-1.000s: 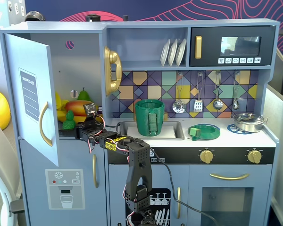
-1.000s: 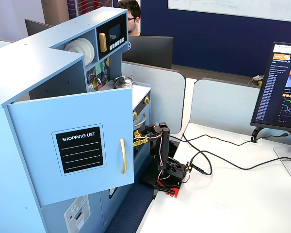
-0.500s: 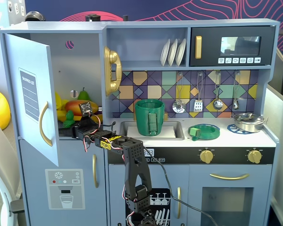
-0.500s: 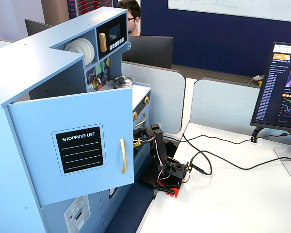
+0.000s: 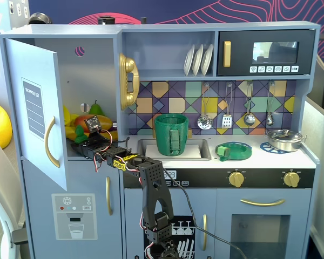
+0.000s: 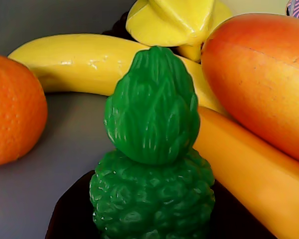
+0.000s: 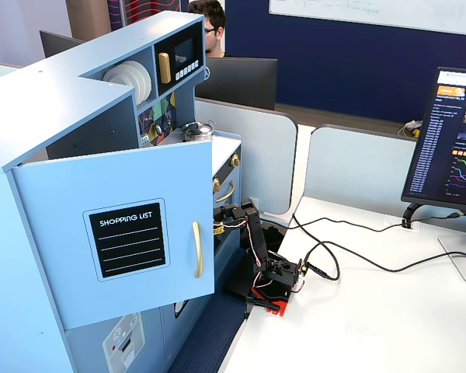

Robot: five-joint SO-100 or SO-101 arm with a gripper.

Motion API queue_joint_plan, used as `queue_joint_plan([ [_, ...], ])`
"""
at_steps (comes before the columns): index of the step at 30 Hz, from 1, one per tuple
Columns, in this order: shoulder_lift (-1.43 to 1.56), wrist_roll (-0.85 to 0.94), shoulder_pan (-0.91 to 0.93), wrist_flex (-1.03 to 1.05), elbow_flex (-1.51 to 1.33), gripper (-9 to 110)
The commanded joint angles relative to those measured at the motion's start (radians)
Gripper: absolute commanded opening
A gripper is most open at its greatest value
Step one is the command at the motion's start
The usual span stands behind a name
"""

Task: Pick up the green pineapple from the left cabinet and place it in the green recipient

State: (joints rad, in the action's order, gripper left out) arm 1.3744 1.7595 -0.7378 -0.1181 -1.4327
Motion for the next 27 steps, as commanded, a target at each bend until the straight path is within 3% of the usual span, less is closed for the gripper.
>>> queue_joint_plan([
  [1, 0.117, 0.043, -0.015, 0.054, 0.029, 0],
  [16, 0.980, 0.153, -0.121, 0.371, -0.531, 0],
  [27, 1.236, 0.158, 0.130, 0.561, -0.615, 0],
])
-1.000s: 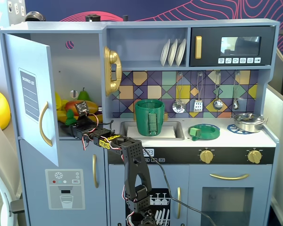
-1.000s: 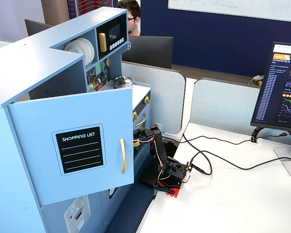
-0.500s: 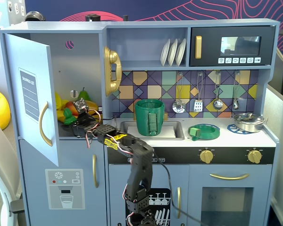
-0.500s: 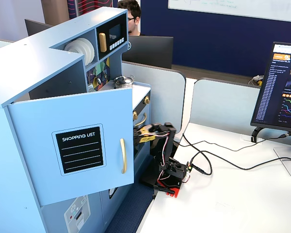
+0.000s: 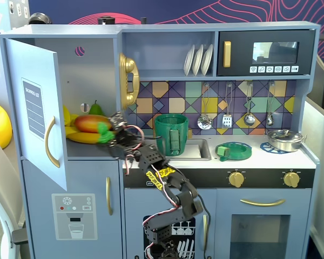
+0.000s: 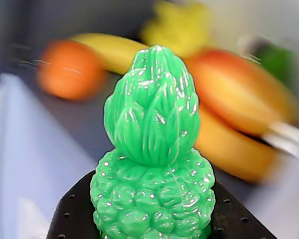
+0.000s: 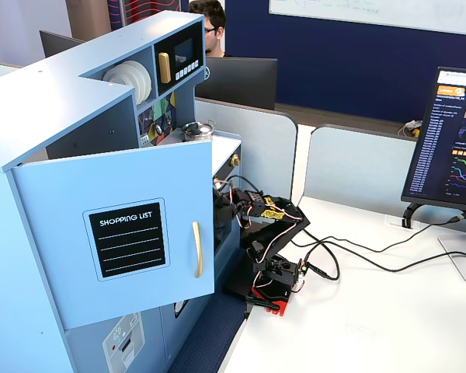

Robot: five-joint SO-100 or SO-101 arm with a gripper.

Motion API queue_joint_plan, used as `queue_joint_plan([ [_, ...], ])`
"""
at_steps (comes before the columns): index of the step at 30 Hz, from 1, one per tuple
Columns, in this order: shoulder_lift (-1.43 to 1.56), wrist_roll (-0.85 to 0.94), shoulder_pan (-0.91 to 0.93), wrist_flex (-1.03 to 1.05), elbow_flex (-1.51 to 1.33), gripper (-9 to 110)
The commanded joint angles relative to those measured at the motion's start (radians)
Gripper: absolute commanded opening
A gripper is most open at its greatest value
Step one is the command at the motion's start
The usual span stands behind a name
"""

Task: Pick up the green pineapple from the left cabinet and place it in the green recipient

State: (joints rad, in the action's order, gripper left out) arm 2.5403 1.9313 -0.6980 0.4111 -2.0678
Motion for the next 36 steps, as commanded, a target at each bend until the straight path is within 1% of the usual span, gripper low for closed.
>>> queue_joint_plan([
  [1, 0.071, -0.035, 0.127, 0.032, 0.029, 0],
  [5, 0.048, -0.147, 0.295, 0.038, 0.080, 0],
  [10, 0.011, -0.210, 0.445, 0.034, 0.140, 0],
  [13, -0.071, -0.236, 0.520, -0.028, 0.196, 0],
  [16, -0.201, -0.241, 0.583, -0.158, 0.245, 0],
  [18, -0.288, -0.258, 0.606, -0.241, 0.288, 0],
  [25, -0.541, -0.256, 0.630, -0.330, 0.499, 0],
  [31, -0.749, -0.281, 0.689, -0.313, 0.699, 0],
  [36, -0.810, -0.281, 0.713, -0.299, 0.753, 0],
])
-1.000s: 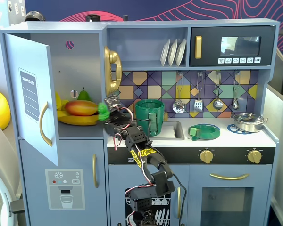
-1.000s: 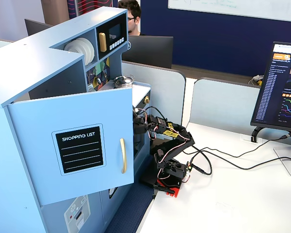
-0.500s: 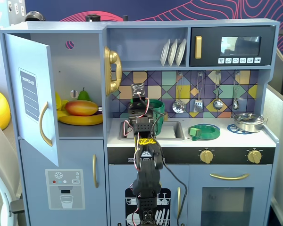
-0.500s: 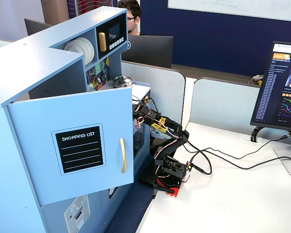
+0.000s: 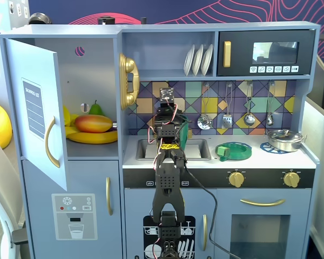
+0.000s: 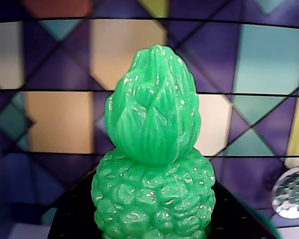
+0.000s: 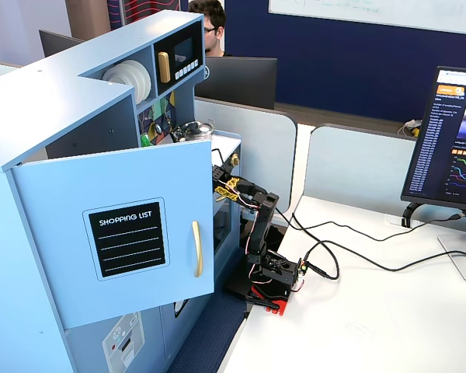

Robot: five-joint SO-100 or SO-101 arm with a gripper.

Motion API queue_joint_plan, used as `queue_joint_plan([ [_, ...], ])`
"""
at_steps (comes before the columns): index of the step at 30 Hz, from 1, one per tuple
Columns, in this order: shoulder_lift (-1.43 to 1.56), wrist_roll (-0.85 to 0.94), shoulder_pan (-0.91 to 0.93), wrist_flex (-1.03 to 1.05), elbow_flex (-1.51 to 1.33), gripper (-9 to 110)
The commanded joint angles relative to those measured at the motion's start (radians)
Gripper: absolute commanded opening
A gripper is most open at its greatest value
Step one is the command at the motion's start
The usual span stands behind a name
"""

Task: Pick up the green pineapple from the left cabinet and place it in the green recipient

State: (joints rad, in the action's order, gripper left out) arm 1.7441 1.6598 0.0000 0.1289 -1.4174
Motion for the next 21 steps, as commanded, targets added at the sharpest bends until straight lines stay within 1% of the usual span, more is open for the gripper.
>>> queue_joint_plan([
  [1, -0.017, -0.009, 0.018, -0.017, 0.103, 0],
  [4, -0.032, 0.006, 0.029, -0.017, 0.103, 1],
  [5, -0.035, -0.009, 0.031, -0.018, 0.107, 6],
  [8, -0.035, -0.094, 0.038, -0.032, 0.106, 28],
  [11, -0.032, -0.100, 0.043, -0.035, 0.095, 38],
  [14, -0.026, -0.101, 0.048, -0.034, 0.077, 42],
  [21, 0.035, -0.115, 0.040, -0.054, 0.020, 41],
])
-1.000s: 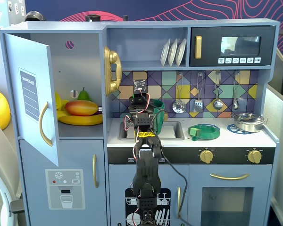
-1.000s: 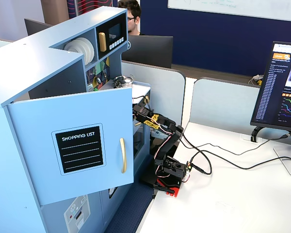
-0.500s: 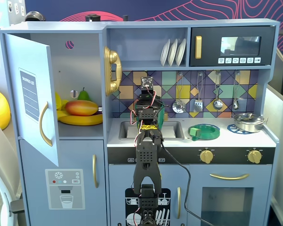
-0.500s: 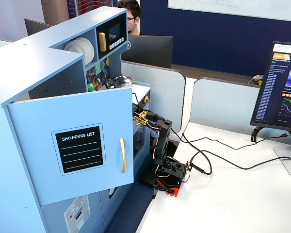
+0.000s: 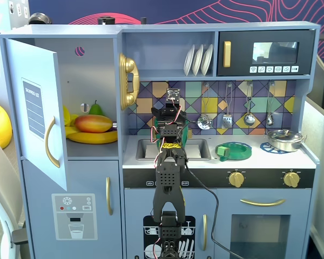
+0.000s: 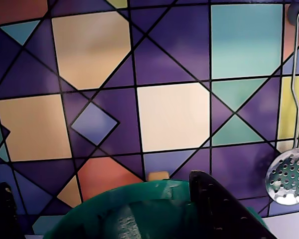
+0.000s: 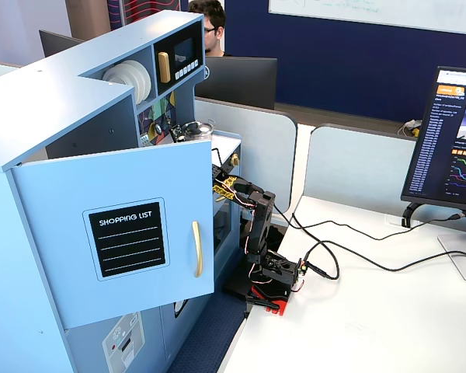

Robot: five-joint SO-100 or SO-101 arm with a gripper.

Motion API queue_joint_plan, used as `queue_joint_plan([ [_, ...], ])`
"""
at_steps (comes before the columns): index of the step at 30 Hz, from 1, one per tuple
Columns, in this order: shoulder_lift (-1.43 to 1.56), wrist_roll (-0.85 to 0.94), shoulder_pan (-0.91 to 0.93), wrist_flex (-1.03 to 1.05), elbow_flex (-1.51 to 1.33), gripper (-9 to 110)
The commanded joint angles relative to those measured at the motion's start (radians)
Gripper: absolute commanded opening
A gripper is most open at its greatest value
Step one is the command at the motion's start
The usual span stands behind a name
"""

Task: Pick up the green pineapple from the left cabinet and place it in the green recipient

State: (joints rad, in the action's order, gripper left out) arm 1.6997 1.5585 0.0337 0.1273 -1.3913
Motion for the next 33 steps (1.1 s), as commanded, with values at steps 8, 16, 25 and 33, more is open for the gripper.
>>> queue_joint_plan([
  [8, 0.538, -0.017, -0.015, 0.038, -0.419, 40],
  [16, 0.986, -0.031, 0.006, 0.227, -0.930, 39],
  [25, 1.181, -0.117, -0.041, 0.460, -1.319, 39],
  [33, 1.243, -0.196, -0.074, 0.661, -1.525, 34],
])
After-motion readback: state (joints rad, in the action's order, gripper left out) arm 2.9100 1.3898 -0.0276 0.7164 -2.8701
